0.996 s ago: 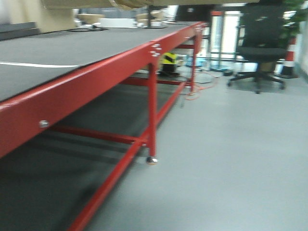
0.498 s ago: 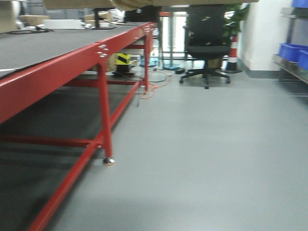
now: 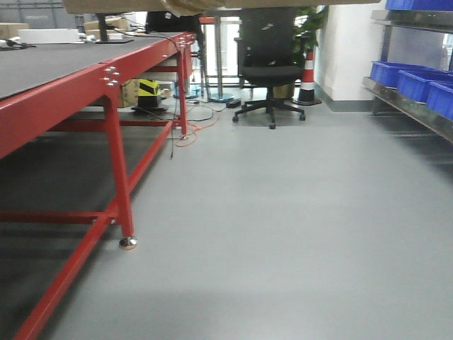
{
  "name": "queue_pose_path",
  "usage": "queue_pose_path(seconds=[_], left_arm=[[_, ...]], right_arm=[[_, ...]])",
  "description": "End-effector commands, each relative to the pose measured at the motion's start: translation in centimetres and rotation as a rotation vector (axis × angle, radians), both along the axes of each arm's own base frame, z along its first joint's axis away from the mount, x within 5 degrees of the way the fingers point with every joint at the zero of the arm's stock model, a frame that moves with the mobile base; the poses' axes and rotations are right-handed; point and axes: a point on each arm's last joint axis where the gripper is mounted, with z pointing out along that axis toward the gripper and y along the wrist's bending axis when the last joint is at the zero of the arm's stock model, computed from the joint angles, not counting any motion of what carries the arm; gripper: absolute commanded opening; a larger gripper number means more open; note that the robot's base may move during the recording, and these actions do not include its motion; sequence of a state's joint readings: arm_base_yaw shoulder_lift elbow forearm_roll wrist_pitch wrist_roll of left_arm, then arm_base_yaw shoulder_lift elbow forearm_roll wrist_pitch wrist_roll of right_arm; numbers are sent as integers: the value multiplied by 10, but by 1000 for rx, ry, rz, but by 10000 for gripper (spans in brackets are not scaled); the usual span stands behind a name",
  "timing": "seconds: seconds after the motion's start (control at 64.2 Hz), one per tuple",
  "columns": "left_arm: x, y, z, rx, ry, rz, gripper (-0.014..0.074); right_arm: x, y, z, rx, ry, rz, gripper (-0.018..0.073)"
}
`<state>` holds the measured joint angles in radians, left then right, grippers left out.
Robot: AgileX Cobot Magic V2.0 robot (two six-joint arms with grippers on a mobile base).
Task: Stack two boxes on right shelf middle
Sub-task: 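Hold the boxes with both grippers while the base turns away from the table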
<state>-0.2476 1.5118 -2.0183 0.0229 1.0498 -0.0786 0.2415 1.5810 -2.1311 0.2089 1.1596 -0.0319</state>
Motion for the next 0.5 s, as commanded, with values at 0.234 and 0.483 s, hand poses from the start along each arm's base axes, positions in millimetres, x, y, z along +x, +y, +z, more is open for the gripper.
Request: queue_pose_path(seconds=[0.234, 0.483], left_arm=[[-3, 5, 10, 27, -74, 17, -111], [-3, 5, 10, 27, -74, 17, -111]], right_arm=[[-4, -7, 12, 1, -82, -34, -154], [-4, -7, 12, 1, -82, -34, -154]])
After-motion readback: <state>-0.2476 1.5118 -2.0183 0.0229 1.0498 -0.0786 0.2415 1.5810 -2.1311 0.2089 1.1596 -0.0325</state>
